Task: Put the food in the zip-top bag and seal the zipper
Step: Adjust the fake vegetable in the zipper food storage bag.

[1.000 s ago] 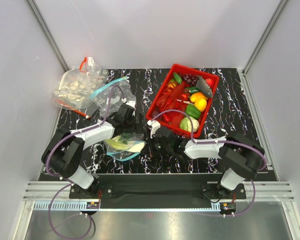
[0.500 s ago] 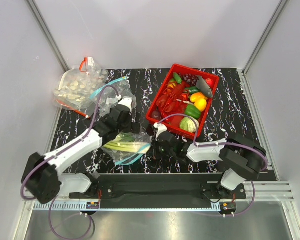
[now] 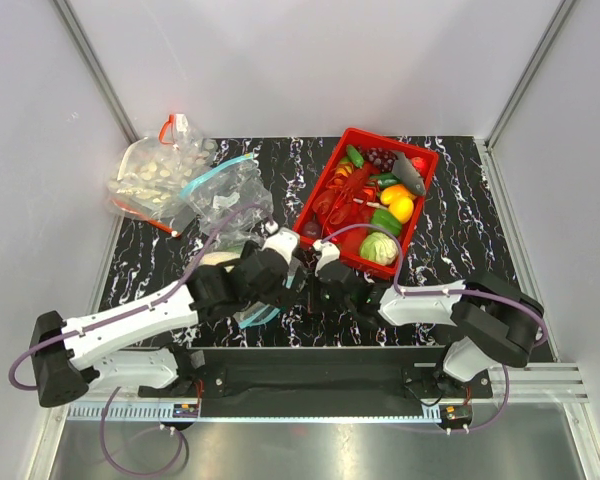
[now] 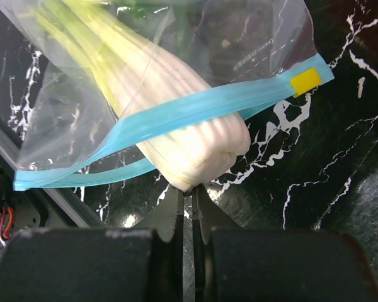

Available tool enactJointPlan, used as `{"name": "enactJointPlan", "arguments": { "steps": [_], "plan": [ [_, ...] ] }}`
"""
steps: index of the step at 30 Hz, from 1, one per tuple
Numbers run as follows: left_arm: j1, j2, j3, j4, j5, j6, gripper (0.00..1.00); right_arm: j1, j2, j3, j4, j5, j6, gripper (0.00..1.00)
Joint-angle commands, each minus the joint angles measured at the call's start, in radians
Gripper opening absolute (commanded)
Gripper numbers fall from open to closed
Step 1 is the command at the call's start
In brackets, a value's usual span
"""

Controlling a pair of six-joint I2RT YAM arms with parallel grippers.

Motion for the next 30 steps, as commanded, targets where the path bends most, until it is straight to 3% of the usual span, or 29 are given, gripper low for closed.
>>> {"name": "enactJointPlan", "arguments": {
  "steps": [1, 8, 15, 18, 21, 22, 23, 26, 30],
  "plan": [
    [-0.075, -0.002, -0.012, -0.024, -0.001, -0.005, 0.99, 0.011, -0.057, 0.019, 0.029, 0.05, 0.01, 0.0],
    [-0.097, 0.055, -0.085, 0.023, -0.019, -0.028, 0.96, 0.011, -0.065, 0.04, 0.006, 0.045, 0.008, 0.0],
    [-0.091, 0.153, -0.098, 0.013, -0.096, -0.1, 0.83, 0.009, -0.071, 0.039, 0.012, 0.045, 0.008, 0.0],
    [-0.079, 0.21, -0.096, 0.019, -0.1, -0.11, 0.72, 0.011, -0.079, 0.04, 0.012, 0.045, 0.008, 0.0],
    [-0.075, 0.265, -0.079, -0.002, -0.139, -0.13, 0.53, 0.009, -0.08, 0.046, 0.004, 0.041, 0.005, 0.0],
    [-0.077, 0.276, -0.07, -0.016, -0.159, -0.133, 0.43, 0.011, -0.082, 0.049, 0.001, 0.038, 0.001, 0.0],
    [-0.077, 0.285, -0.043, -0.029, -0.177, -0.13, 0.25, 0.011, -0.082, 0.054, -0.005, 0.036, 0.001, 0.0],
    [-0.086, 0.268, 0.04, -0.076, -0.174, -0.07, 0.0, 0.009, -0.1, 0.062, -0.023, 0.016, -0.016, 0.0],
    [-0.138, 0.236, 0.193, -0.169, -0.153, 0.036, 0.0, 0.009, -0.207, 0.105, -0.149, -0.01, -0.067, 0.0]
  ]
}}
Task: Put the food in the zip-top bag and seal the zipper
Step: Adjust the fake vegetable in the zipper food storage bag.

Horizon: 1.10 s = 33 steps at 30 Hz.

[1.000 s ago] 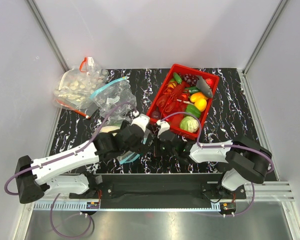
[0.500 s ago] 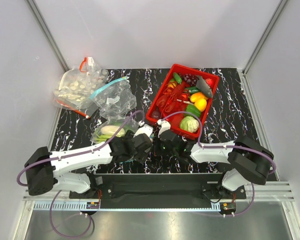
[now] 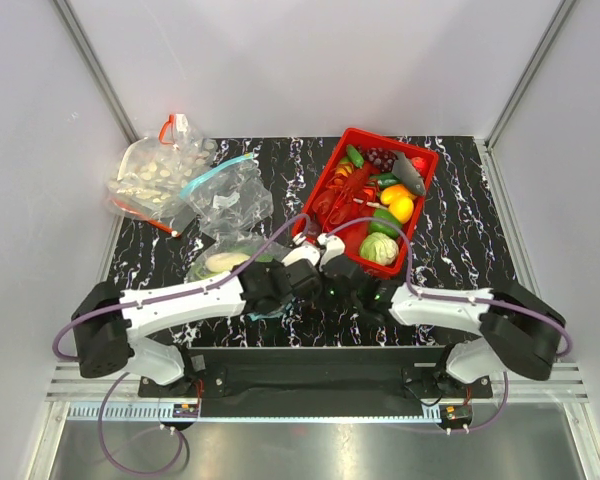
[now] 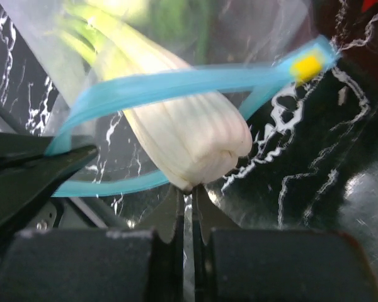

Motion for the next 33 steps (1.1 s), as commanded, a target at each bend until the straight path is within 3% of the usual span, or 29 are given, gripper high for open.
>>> {"name": "enactJointPlan", "arguments": {
  "steps": [1, 5, 11, 17, 23, 27, 33],
  "plan": [
    [-0.045, -0.063, 0.178, -0.051, -0.012, 0.095, 0.0, 0.009, -0.13, 0.118, -0.086, -0.02, -0.061, 0.0],
    [-0.058, -0.084, 0.35, -0.103, 0.129, 0.148, 0.0, 0.009, -0.256, 0.244, -0.333, -0.024, -0.113, 0.0],
    [-0.058, -0.106, 0.485, -0.072, 0.352, 0.182, 0.0, 0.011, -0.338, 0.57, -0.924, 0.003, -0.141, 0.0],
    [-0.056, -0.144, 0.46, 0.111, 0.565, 0.149, 0.0, 0.011, -0.365, 0.804, -1.313, 0.022, -0.108, 0.0],
    [-0.056, -0.17, 0.328, 0.427, 0.751, 0.044, 0.0, 0.011, -0.408, 0.816, -1.425, 0.042, -0.064, 0.0],
    [-0.054, -0.18, 0.252, 0.5, 0.707, -0.009, 0.0, 0.011, -0.398, 0.778, -1.444, 0.028, -0.046, 0.0],
    [-0.054, -0.199, 0.174, 0.466, 0.625, 0.032, 0.0, 0.009, -0.41, 0.619, -1.341, 0.022, -0.007, 0.0]
  ]
}}
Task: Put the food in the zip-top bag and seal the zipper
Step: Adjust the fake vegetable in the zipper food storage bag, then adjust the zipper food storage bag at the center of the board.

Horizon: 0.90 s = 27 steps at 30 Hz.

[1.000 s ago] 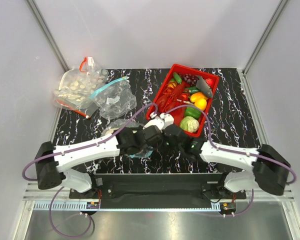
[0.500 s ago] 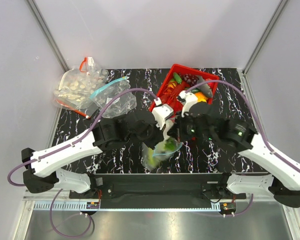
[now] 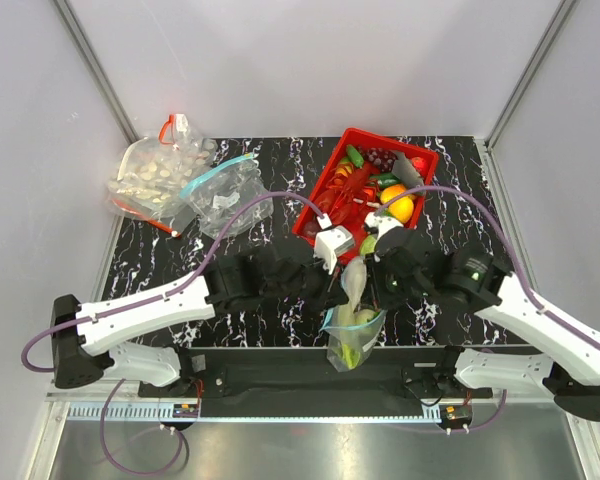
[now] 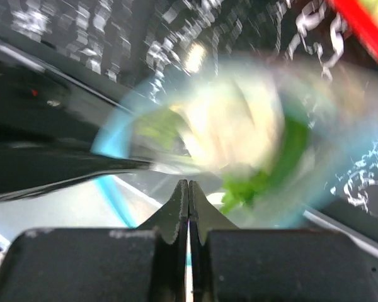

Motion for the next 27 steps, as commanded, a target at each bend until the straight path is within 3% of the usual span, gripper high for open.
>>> {"name": "enactJointPlan", "arguments": {
  "steps": [1, 5, 9, 15, 21, 23, 27],
  "plan": [
    [0.0, -0.053, -0.016, 0.088, -0.032, 0.023, 0.0, 0.01, -0.002, -0.093, 0.048, 0.016, 0.038, 0.0],
    [0.0, -0.064, -0.038, 0.05, -0.026, 0.08, 0.0, 0.01, -0.008, -0.144, 0.128, 0.092, 0.038, 0.03],
    [0.0, -0.067, -0.045, 0.024, -0.045, 0.114, 0.0, 0.008, -0.043, -0.112, 0.158, 0.136, 0.021, 0.13],
    [0.0, -0.07, -0.047, 0.021, -0.059, 0.118, 0.0, 0.008, -0.003, 0.056, 0.084, 0.176, -0.008, 0.35],
    [0.0, -0.063, -0.024, 0.001, -0.074, 0.132, 0.0, 0.01, 0.035, 0.161, -0.026, 0.269, 0.027, 0.43],
    [0.0, -0.061, -0.018, -0.004, -0.071, 0.135, 0.0, 0.01, 0.049, 0.166, -0.066, 0.276, 0.036, 0.51],
    [0.0, -0.063, -0.013, -0.015, -0.072, 0.14, 0.0, 0.008, 0.049, 0.115, -0.083, 0.271, 0.073, 0.54]
  ]
}}
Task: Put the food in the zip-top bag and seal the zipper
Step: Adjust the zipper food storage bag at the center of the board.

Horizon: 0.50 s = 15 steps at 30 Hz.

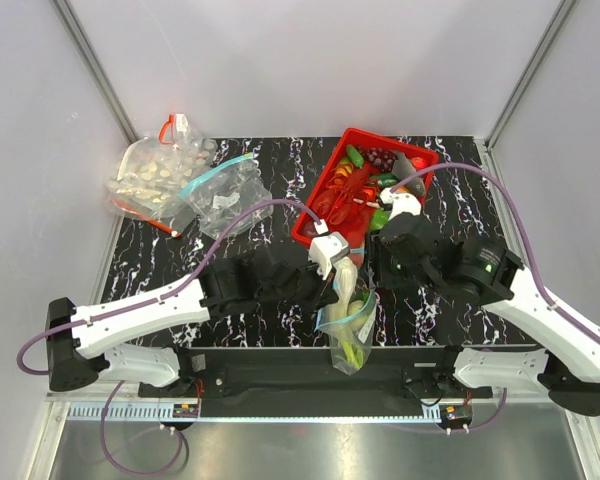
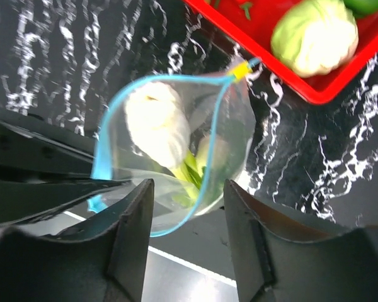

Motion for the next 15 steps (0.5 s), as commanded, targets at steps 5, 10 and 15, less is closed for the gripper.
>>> {"name": "enactJointPlan", "arguments": {
  "steps": [5, 10, 15],
  "plan": [
    [-0.001, -0.028, 0.041, 0.006, -0.02, 0.031, 0.0, 0.008, 0.003, -0.105, 0.008, -0.018, 0.038, 0.55],
    [-0.001, -0.026, 0.058, -0.009, -0.021, 0.04, 0.0, 0.007, 0.032, -0.125, 0.054, -0.038, 0.028, 0.41],
    [-0.001, -0.025, 0.082, -0.027, -0.028, 0.05, 0.0, 0.009, 0.034, -0.068, 0.064, -0.012, 0.023, 0.0]
  ]
}}
